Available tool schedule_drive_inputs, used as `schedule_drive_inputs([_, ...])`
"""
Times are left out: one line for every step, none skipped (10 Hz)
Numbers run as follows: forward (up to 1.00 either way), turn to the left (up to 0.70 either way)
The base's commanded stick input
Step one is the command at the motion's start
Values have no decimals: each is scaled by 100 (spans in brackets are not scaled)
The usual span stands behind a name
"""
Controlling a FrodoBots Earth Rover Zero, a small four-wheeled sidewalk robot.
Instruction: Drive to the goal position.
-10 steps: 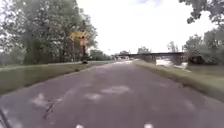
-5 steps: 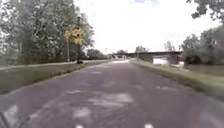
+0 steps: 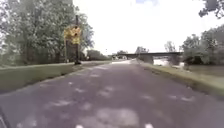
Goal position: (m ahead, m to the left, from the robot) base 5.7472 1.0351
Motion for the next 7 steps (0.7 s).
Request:
schedule_drive_inputs([100,0])
schedule_drive_inputs([100,0])
schedule_drive_inputs([100,0])
schedule_drive_inputs([100,0])
schedule_drive_inputs([100,0])
schedule_drive_inputs([100,0])
schedule_drive_inputs([100,0])
